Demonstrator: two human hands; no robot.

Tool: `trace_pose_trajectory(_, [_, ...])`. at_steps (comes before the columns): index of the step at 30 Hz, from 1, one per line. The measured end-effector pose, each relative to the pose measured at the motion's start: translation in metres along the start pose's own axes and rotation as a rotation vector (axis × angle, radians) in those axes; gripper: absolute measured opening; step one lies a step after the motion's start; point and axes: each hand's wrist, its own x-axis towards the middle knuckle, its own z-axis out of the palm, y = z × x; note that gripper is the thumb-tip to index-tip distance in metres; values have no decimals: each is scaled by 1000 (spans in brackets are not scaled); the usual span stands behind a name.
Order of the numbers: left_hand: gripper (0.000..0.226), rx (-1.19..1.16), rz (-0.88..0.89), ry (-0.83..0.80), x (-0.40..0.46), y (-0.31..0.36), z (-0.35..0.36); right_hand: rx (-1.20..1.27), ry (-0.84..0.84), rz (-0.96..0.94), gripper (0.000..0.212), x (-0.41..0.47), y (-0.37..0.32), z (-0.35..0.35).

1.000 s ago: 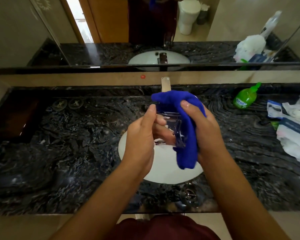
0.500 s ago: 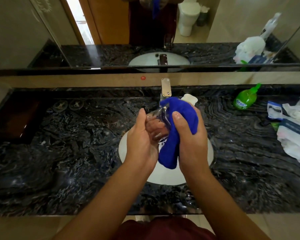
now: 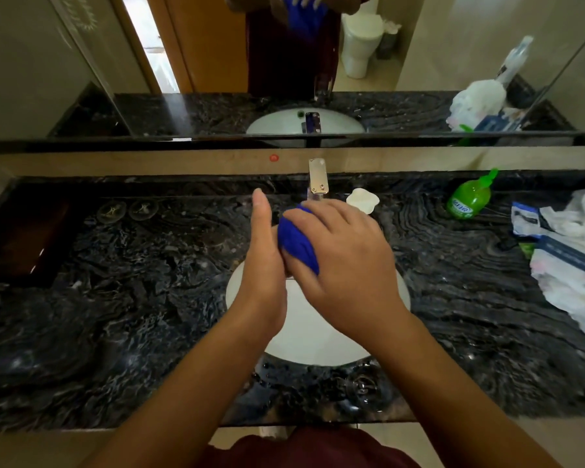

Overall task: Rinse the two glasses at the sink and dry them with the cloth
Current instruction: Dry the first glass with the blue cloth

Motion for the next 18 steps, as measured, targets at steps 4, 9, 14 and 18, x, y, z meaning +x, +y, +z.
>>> trace_pose_trajectory(4, [89, -59, -54, -25, 5, 1, -5, -16, -146, -70, 49, 11, 1, -10])
trace_pose_trajectory(9, [85, -93, -71, -24, 3, -5, -5, 541, -446, 156, 30, 24, 22, -39])
trace_pose_trajectory(14, [60, -287, -77, 40, 1, -5, 4, 1447, -494, 503, 56, 29, 37, -18])
trace_pose_trajectory(18, [62, -410, -76, 99, 8, -7, 2, 2049, -309, 670, 74, 18, 25, 6])
